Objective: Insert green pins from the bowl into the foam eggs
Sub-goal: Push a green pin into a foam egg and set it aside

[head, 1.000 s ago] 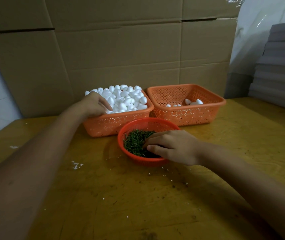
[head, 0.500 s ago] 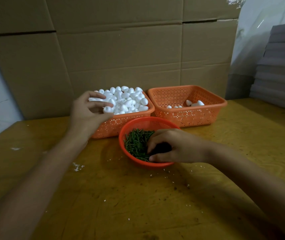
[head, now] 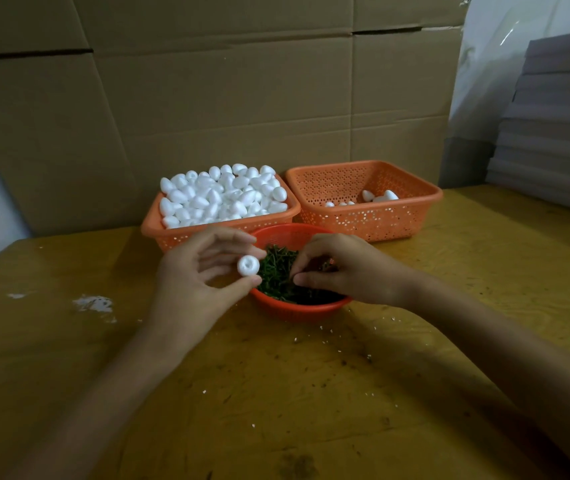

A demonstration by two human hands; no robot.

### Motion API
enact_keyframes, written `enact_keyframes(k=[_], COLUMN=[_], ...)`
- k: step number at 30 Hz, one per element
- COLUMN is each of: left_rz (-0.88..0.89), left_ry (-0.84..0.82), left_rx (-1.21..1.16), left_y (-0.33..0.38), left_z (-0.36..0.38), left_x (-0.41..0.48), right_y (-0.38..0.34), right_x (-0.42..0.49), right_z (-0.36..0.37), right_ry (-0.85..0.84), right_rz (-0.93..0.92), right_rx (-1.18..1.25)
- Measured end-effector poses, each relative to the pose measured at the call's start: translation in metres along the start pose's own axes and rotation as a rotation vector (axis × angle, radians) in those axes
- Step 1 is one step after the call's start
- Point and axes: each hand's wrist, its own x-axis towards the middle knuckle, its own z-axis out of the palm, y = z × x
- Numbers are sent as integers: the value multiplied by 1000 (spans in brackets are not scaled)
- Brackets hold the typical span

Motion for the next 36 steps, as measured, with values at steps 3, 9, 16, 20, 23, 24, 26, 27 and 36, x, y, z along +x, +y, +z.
enact_keyframes(k=[3, 9, 16, 20, 23, 24, 26, 27, 36], left_rz=[44, 77, -92, -192, -238, -249, -262, -264, -262], left_ry=[1, 25, 114, 147, 142, 146, 153, 152, 114], left_rx=[1, -41, -272, -420, -505, -523, -555, -567, -495], left_y=[-5, -11, -15, -14, -13, -12, -11, -11, -11], left_z=[4, 3, 3, 2, 3, 3, 2, 1, -3], left_x=[-11, -14, -13, -12, -12, -12, -12, -11, -11], right_y=[1, 2, 4, 4, 4, 3, 1, 0, -7], right_x=[0, 1, 2, 2, 2, 2, 2, 2, -1], right_z=[2, 2, 5, 6, 6, 7, 7, 8, 8], right_ry=[68, 62, 39, 46, 39, 34, 26, 23, 29], right_rz=[36, 88, 97, 97, 113, 119, 122, 121, 114], right_rx=[62, 138, 136, 133, 149, 157, 156, 150, 190])
